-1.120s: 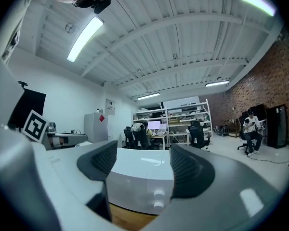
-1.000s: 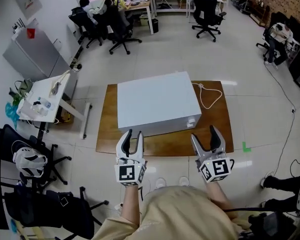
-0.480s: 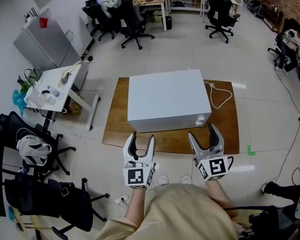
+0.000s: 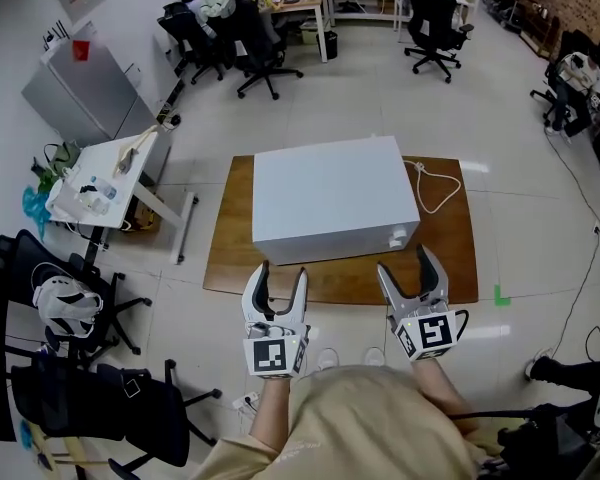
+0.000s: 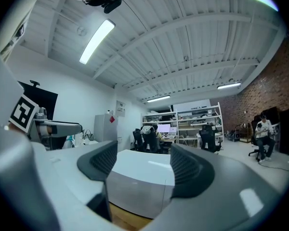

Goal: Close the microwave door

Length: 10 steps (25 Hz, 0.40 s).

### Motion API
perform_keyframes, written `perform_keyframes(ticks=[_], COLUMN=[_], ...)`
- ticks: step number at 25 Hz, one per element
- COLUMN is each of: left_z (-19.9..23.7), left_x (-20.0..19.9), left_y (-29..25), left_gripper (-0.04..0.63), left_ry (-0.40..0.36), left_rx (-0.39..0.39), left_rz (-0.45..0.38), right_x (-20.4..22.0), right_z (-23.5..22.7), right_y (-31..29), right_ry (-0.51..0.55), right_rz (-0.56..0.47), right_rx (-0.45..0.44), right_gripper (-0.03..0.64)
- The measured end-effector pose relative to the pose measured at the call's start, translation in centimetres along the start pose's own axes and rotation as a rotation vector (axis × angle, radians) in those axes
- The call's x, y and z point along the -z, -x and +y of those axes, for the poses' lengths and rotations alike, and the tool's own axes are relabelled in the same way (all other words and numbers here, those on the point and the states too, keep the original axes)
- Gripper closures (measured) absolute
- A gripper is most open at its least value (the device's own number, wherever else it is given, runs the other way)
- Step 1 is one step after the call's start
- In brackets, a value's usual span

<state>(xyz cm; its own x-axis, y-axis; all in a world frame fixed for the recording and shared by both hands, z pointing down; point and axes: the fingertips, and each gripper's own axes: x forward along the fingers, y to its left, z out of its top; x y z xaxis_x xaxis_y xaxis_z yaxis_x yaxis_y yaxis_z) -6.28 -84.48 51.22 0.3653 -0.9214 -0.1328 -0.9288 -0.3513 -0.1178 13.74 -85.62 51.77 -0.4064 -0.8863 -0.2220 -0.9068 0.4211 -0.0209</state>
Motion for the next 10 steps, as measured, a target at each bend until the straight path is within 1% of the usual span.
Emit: perform_keyframes(ticks=[1,3,5,7,8,10], left_z=[-0.1,-0.1,0.0,0.2,0.3,0.6], left_x=[0.2,0.3,0.3,0.7,0.7,0.0], left_y=[0.0,-0.1,-0.1,0.1,0.1,0.1], left_gripper=[0.342,0.342,0.342,0.342,0.342,0.342], left_ry=[-0.003,-0.002,0.005,0.004,0.006,0.016], left_rx=[0.007,0.018,0.025,0.031,0.032,0.029], left_rz=[0.023,0.031,0.015,0.039,0.031,-0.031], right_x=[0.0,0.0,-0.1,-0.2,-0.2,-0.3], right_z=[0.1,0.2,0.5,0.9,1.0,1.4], right_y=[0.0,0.1,0.1,0.0,0.0,0.0], right_ry=[0.002,0.006,0.012,0.018,0.020,0.023], right_rz=[0.003,0.009,0.012,0.013,0.015,0.019], right_rx=[0.002,0.007,0.009,0.008,0.010,0.014], right_gripper=[0.284,0.284,0.284,0.284,0.284,0.284])
